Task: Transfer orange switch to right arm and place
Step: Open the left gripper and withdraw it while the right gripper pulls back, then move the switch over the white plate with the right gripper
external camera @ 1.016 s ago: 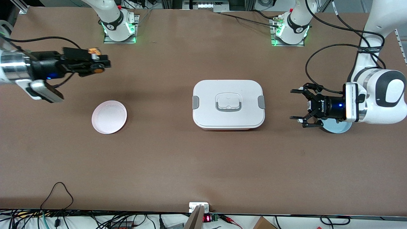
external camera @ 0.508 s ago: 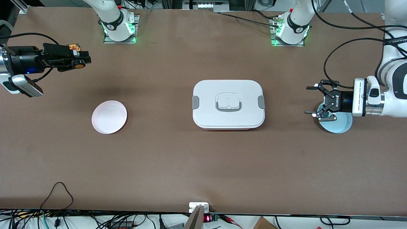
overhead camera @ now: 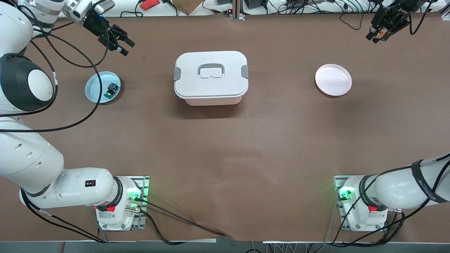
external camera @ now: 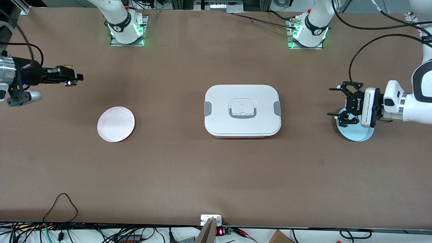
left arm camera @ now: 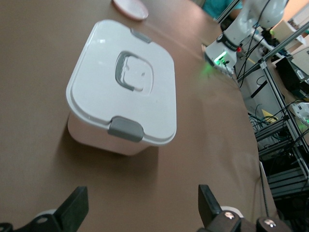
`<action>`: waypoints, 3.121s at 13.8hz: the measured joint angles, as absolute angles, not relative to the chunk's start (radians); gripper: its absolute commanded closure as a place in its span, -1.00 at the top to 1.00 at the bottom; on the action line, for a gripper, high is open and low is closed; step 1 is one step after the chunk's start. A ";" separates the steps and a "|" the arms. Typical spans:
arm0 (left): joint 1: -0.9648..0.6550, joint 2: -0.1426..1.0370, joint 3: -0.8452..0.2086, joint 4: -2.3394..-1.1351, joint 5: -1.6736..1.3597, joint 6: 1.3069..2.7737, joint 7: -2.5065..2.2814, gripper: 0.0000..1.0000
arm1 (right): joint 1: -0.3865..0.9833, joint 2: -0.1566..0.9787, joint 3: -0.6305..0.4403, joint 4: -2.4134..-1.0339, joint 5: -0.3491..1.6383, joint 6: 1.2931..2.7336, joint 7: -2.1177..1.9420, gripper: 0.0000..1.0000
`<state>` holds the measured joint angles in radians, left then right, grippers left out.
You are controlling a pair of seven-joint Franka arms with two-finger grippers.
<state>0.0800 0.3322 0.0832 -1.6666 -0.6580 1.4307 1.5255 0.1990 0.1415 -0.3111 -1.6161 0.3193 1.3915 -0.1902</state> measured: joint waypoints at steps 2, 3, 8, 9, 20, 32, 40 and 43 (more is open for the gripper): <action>0.049 0.320 0.083 -1.624 -0.554 1.431 1.367 1.00 | 0.255 0.134 -0.309 -1.616 0.183 1.474 -0.142 -1.00; 0.031 0.312 0.082 -1.609 -0.510 1.431 1.277 1.00 | 0.273 0.130 -0.308 -1.616 0.143 1.502 -0.127 -1.00; -0.082 0.294 0.078 -1.559 -0.274 1.444 0.865 1.00 | 0.299 0.088 -0.307 -1.676 0.047 1.618 -0.122 -1.00; -0.097 0.294 0.078 -1.549 -0.241 1.446 0.781 1.00 | 0.300 0.078 -0.307 -1.704 0.040 1.650 -0.122 -1.00; -0.128 0.280 0.063 -1.482 -0.086 1.404 0.090 1.00 | 0.303 0.065 -0.302 -2.064 0.032 2.103 -0.169 -1.00; -0.099 0.238 0.103 -1.343 -0.006 1.409 0.002 1.00 | 0.274 0.344 -0.302 -2.139 0.105 2.467 -0.235 -1.00; -0.095 0.142 0.103 -1.478 -0.006 1.559 0.006 1.00 | 0.276 0.396 -0.297 -2.178 0.210 2.575 -0.310 -1.00; -0.095 0.103 0.096 -1.524 -0.006 1.574 0.008 1.00 | 0.279 0.404 -0.277 -2.214 0.231 2.637 -0.311 -1.00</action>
<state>-0.0950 0.1032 0.0960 -1.5237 -0.0063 1.5739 0.0078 0.2790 0.4043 -0.2771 -2.2137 0.2309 2.6372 -0.3115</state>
